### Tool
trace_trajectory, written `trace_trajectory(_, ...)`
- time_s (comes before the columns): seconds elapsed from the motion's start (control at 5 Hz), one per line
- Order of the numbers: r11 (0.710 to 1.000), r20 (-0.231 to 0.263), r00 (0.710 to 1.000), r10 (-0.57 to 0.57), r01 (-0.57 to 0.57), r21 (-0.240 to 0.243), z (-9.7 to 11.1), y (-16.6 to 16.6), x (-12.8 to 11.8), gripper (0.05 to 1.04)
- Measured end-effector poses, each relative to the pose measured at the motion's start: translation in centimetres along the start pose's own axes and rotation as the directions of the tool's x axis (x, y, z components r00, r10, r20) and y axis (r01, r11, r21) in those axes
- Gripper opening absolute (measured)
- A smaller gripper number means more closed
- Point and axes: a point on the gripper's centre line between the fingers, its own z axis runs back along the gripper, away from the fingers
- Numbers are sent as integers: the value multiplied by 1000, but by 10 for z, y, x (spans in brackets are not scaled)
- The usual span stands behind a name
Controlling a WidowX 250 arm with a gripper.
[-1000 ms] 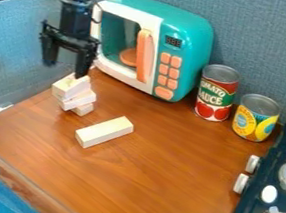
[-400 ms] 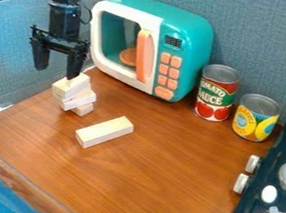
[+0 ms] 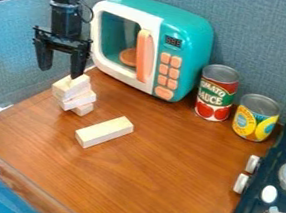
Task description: Take the rectangular block and put it on top of the other rectangular block
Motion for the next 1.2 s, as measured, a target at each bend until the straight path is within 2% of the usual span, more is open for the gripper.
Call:
trace_trajectory(0.2,999,31,999,8,-6,-43,-1,-7,5,1001)
trace_trajectory(0.4,998,39,999,32,-30,-56,-1,-9,6,1001)
trace_trajectory(0.6,997,24,998,59,-57,-61,-10,-9,8,1001)
trace_trajectory(1.0,999,-27,999,27,-28,-35,-34,-12,13,1001)
trace_trajectory(1.2,999,-32,999,30,-32,-35,-36,-14,13,952)
